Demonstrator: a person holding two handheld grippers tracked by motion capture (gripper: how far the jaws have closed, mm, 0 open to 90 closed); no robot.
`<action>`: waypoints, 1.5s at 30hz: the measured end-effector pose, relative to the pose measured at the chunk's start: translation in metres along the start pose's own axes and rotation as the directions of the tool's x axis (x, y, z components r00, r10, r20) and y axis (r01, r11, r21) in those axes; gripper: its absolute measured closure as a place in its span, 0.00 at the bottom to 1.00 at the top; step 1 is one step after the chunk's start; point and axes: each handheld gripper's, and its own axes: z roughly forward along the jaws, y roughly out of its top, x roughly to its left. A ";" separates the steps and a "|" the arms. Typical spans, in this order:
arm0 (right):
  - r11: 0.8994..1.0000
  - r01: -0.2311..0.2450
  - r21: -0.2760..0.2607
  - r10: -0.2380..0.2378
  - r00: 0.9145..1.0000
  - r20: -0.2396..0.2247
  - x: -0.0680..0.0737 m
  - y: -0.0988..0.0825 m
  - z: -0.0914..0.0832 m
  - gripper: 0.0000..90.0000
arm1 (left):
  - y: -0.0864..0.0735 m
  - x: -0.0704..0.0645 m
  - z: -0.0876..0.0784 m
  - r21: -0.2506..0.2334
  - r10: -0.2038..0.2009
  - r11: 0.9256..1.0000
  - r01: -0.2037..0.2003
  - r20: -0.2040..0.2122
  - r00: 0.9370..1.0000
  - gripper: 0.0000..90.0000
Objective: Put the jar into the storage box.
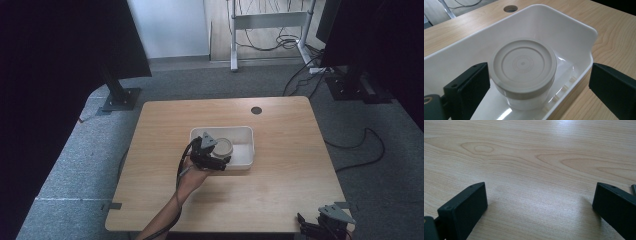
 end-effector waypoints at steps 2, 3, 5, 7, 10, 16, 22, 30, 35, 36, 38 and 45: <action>1.000 0.000 0.000 0.000 1.000 0.000 0.000 0.000 0.000 0.00 | -0.002 0.001 -0.002 0.003 0.005 1.000 -0.005 0.001 1.000 0.04; 1.000 0.000 0.000 0.000 1.000 0.000 0.000 0.000 0.000 0.00 | -0.003 0.002 -0.003 0.002 0.003 1.000 -0.003 0.002 1.000 0.04; 1.000 0.000 0.000 0.000 1.000 0.000 0.000 0.000 0.000 0.00 | -0.005 0.003 -0.005 0.001 0.002 1.000 -0.002 0.003 1.000 0.04; 1.000 -0.001 0.000 0.001 1.000 0.000 0.000 0.000 0.000 0.00 | -0.007 0.004 -0.008 -0.005 0.002 1.000 -0.002 0.004 1.000 0.04; 1.000 -0.001 -0.001 0.001 1.000 0.000 0.000 0.000 0.000 0.00 | -0.009 0.006 -0.012 -0.010 0.005 1.000 -0.005 0.006 1.000 0.04; 1.000 -0.002 -0.001 0.002 1.000 0.000 0.001 0.000 0.000 0.00 | -0.013 0.008 -0.021 -0.023 0.011 1.000 -0.011 0.006 1.000 0.04; 1.000 -0.002 -0.001 0.002 1.000 0.001 0.001 0.000 0.000 0.00 | -0.016 0.009 -0.029 -0.030 0.021 0.999 -0.020 0.008 1.000 0.04; 1.000 -0.002 -0.002 0.002 1.000 0.001 0.002 0.000 0.001 0.00 | -0.022 0.009 -0.039 -0.042 0.023 0.999 -0.023 0.012 1.000 0.04; 1.000 -0.002 -0.002 0.002 1.000 0.001 0.002 0.000 0.001 0.00 | -0.026 0.009 -0.046 -0.056 0.022 0.998 -0.021 0.023 0.999 0.04; 1.000 -0.003 -0.002 0.003 1.000 0.001 0.002 0.000 0.001 0.00 | -0.027 0.009 -0.047 -0.059 0.023 0.998 -0.022 0.023 0.999 0.04; 1.000 -0.002 -0.002 0.002 1.000 0.001 0.002 0.000 0.001 0.00 | -0.029 0.008 -0.050 -0.062 0.027 0.998 -0.026 0.027 0.999 0.04; 1.000 -0.002 -0.002 0.002 1.000 0.001 0.002 0.000 0.001 0.00 | -0.041 0.008 -0.057 -0.067 0.026 0.997 -0.024 0.035 0.999 0.05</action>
